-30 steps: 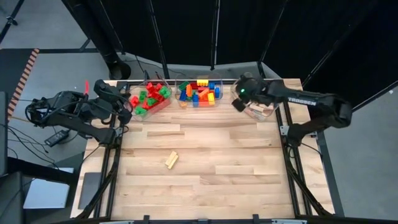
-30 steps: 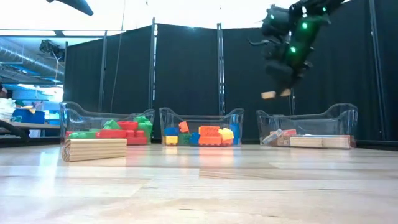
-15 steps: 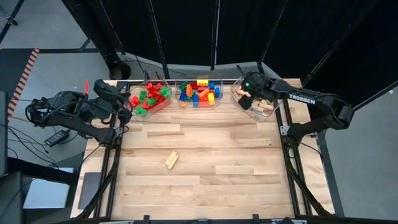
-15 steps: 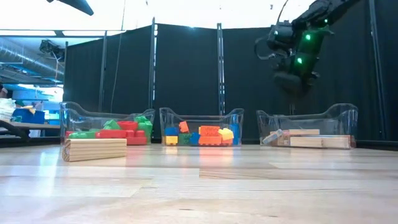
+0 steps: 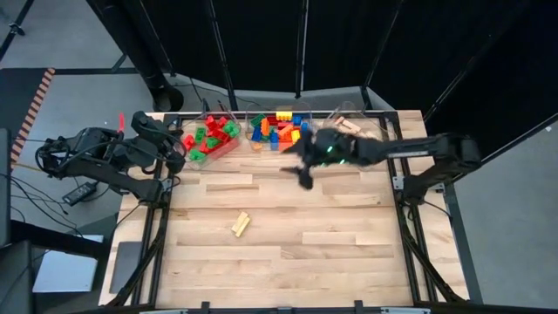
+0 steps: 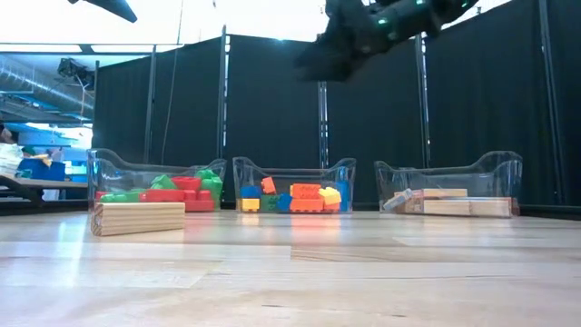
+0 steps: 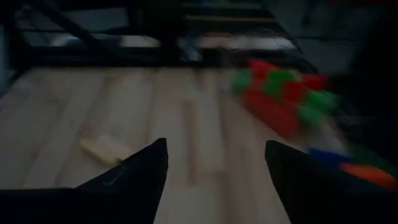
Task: Sort blocks by size
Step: Put the brown wooden block into the right transparent bin
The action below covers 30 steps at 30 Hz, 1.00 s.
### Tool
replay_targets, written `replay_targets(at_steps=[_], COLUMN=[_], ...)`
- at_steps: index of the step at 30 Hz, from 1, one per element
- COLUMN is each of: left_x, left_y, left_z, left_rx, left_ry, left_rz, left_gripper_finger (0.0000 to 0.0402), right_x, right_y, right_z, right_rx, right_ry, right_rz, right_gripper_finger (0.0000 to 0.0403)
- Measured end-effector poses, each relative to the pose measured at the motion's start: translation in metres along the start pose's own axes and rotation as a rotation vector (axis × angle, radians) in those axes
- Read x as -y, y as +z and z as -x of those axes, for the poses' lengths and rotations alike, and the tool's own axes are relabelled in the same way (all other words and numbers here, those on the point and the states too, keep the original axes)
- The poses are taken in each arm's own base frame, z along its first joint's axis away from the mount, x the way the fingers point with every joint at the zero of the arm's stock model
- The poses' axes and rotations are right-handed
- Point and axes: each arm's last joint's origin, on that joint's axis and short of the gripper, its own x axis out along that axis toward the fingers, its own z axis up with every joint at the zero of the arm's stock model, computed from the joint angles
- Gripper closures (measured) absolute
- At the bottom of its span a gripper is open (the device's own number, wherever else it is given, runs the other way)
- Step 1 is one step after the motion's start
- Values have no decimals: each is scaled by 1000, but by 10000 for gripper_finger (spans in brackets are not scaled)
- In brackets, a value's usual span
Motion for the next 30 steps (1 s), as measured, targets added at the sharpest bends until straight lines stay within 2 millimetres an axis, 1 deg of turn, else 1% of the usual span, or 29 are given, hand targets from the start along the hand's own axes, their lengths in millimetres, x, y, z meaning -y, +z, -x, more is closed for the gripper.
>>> replay_targets(at_steps=[2,6,9,11,15,18,21,26,30], left_x=[0,0,0,0,0,0,0,0,0], left_y=[0,0,0,0,0,0,0,0,0], left_z=[0,0,0,0,0,0,0,0,0], left_rx=[1,1,1,1,0,0,0,-1,-1], left_ry=[0,0,0,0,0,0,0,0,0], left_rz=[1,1,2,5,7,7,7,5,5], left_gripper_finger=[397,397,397,397,397,397,397,397,397], right_x=[-16,-43,-58,-63,-71,-78,-86,-99,-108], right_y=[-4,-13,-12,-9,4,10,7,-6,-19], right_z=[-21,-67,-98,-116,-141,-157,-175,-201,-217], right_rx=[18,-36,-50,-42,24,41,13,-11,-33], right_ry=[49,156,228,271,377,449,544,690,716], right_rz=[33,114,159,194,312,355,354,341,341], right_gripper_finger=[127,141,147,148,147,149,152,155,155])
